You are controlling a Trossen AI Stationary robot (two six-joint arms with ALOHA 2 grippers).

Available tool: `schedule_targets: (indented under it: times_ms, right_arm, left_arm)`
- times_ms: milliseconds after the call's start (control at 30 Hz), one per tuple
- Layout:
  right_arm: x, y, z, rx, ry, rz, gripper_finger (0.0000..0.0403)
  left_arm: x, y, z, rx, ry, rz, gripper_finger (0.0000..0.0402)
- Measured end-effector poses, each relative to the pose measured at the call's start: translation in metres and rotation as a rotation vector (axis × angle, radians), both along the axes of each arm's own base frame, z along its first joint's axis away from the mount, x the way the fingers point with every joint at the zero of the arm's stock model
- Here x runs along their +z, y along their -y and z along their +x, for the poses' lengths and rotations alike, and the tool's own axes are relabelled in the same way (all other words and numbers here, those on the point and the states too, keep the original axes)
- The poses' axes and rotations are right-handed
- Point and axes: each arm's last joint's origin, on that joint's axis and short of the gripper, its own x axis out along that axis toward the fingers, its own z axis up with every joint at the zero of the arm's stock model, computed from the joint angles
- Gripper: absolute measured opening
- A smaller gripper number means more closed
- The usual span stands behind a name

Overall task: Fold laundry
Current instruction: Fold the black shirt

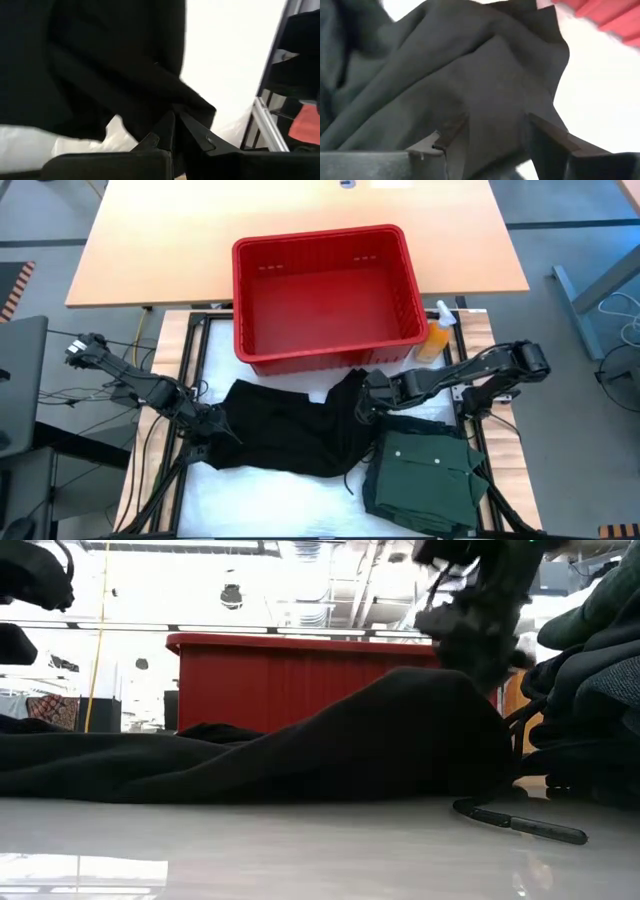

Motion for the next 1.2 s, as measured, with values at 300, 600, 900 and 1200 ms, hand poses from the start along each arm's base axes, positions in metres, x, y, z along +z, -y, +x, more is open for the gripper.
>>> schedule_targets:
  times_ms: [300,600,900,1200]
  right_arm:
    - [-0.049,0.021,0.014,0.032,-0.086,0.024,0.0195]
    - [-0.05,-0.004,0.032,0.288,0.033,0.202,0.002]
    - [0.07,-0.021,0.001,0.323,0.436,0.011,0.0014]
    - [0.15,-0.029,-0.082,0.154,0.726,-0.233,0.0014]
  left_arm:
    - [0.002,-0.001,0.005,0.007,0.051,-0.021,0.0]
    - [0.022,0.005,0.017,0.039,0.208,-0.131,0.0]
    - [0.129,-0.002,0.02,0.017,0.887,-0.198,0.0]
    - [0.226,-0.033,-0.03,0.161,1.41,0.048,0.0]
